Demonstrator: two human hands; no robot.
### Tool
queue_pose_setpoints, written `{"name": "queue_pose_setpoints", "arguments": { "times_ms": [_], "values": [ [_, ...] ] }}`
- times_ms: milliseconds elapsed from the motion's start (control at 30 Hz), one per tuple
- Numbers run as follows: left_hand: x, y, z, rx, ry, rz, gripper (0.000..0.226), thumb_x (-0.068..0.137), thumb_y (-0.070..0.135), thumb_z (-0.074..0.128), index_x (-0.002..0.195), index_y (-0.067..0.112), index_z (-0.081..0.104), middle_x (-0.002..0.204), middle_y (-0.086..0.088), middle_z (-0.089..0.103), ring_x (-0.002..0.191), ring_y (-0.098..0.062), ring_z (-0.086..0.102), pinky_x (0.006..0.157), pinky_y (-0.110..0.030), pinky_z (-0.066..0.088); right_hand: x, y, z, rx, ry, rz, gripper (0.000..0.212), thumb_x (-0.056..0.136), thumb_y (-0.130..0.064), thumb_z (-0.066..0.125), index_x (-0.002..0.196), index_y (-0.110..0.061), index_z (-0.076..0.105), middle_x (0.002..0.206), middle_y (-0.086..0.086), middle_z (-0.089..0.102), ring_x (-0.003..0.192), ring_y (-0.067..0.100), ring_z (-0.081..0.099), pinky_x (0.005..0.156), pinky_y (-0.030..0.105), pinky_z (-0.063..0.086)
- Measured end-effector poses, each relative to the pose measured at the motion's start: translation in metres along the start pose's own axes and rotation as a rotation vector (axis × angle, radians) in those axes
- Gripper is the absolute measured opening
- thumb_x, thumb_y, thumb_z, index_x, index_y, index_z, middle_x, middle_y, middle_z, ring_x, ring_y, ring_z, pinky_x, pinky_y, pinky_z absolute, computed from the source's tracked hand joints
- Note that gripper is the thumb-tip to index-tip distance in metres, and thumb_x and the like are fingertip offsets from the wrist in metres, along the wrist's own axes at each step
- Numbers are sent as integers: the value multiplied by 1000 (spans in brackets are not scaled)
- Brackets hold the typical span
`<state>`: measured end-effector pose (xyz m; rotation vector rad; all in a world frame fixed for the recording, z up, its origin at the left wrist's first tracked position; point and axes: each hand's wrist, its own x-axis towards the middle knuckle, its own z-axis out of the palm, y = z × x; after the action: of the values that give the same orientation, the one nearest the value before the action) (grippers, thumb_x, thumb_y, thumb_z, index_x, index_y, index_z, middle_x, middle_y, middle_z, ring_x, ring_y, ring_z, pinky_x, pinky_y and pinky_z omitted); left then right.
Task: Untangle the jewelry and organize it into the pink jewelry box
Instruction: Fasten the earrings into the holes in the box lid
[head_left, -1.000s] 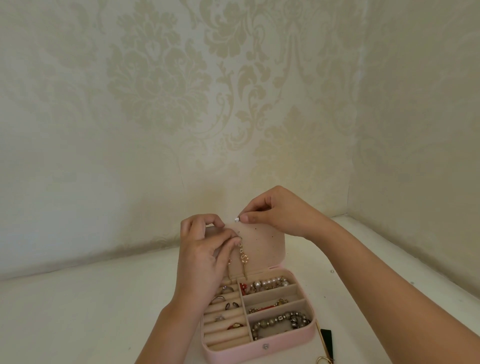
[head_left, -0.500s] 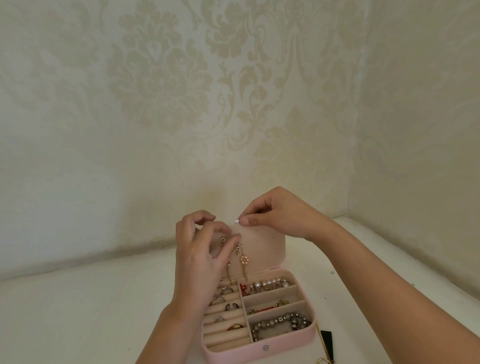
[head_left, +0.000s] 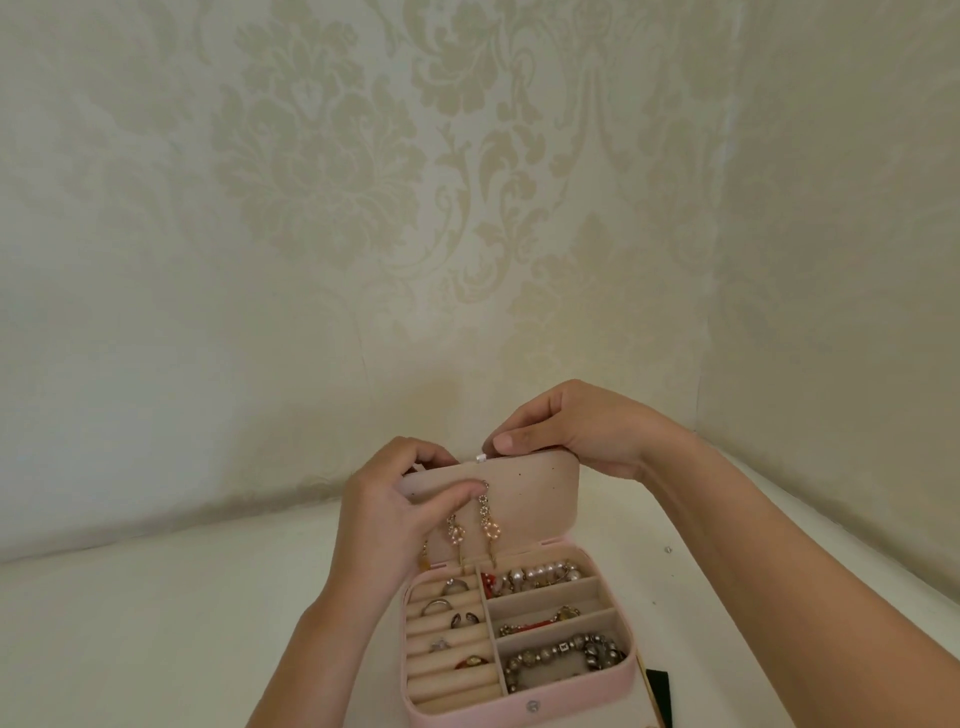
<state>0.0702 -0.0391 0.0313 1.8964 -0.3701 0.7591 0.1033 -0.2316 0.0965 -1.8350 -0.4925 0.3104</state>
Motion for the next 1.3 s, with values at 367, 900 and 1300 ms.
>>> {"name": "queue_pose_setpoints", "arguments": {
  "times_ms": [367,900,1300],
  "values": [
    [-11,-4,0,-38,10,19,25,53,39,80,66,26,63,65,13,65,60,-4,59,59,-14,43,4,4,2,63,-92,154,10,83,-9,67,89,-7,74,80,5,72,68,10,66,62,15,53],
    [-23,-5,1,-71,26,-119,35,49,44,83,65,23,60,63,6,65,61,-18,65,56,-48,57,4,8,10,81,-209,242,12,88,-9,60,95,-6,70,70,-5,72,60,4,65,52,15,49],
    [-29,-4,-1,3,2,22,35,50,41,83,66,22,58,67,11,64,59,-8,60,52,-26,51,10,24,13,44,-296,315,9,72,-21,69,75,-18,77,71,-2,71,60,7,62,53,17,48]
  ]
}}
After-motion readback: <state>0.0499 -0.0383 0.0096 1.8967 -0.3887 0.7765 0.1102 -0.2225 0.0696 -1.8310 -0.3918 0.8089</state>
